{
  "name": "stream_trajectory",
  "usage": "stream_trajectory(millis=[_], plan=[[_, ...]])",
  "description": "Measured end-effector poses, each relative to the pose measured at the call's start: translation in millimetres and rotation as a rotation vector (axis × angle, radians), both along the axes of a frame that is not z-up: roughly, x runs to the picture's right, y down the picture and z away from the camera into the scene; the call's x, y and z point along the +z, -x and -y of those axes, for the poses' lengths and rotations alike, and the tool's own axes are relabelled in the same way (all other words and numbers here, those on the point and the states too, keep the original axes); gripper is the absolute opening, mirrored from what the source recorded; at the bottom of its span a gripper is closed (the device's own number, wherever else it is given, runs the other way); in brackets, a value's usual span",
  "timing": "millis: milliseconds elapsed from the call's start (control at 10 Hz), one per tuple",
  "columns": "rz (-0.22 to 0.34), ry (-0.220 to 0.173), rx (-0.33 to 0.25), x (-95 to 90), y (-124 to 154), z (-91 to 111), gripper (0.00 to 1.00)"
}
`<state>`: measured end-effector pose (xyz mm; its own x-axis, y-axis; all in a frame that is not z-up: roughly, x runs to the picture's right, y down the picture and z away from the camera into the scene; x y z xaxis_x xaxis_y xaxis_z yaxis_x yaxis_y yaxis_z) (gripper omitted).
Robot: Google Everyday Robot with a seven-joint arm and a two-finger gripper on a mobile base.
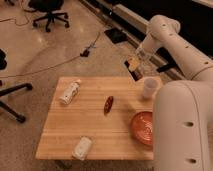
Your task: Place the eraser in the ceramic cup
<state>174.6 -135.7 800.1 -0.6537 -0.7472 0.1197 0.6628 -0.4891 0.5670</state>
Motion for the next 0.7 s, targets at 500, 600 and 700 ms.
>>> stream_trajectory(millis=[500, 600, 700], plan=[[-0.02, -0.054, 0.129, 32.1, -41, 23, 0.0], [-0.024, -0.056, 0.137, 34.4, -44, 24, 0.0], [-0.025, -0.057, 0.138, 34.4, -44, 24, 0.0]])
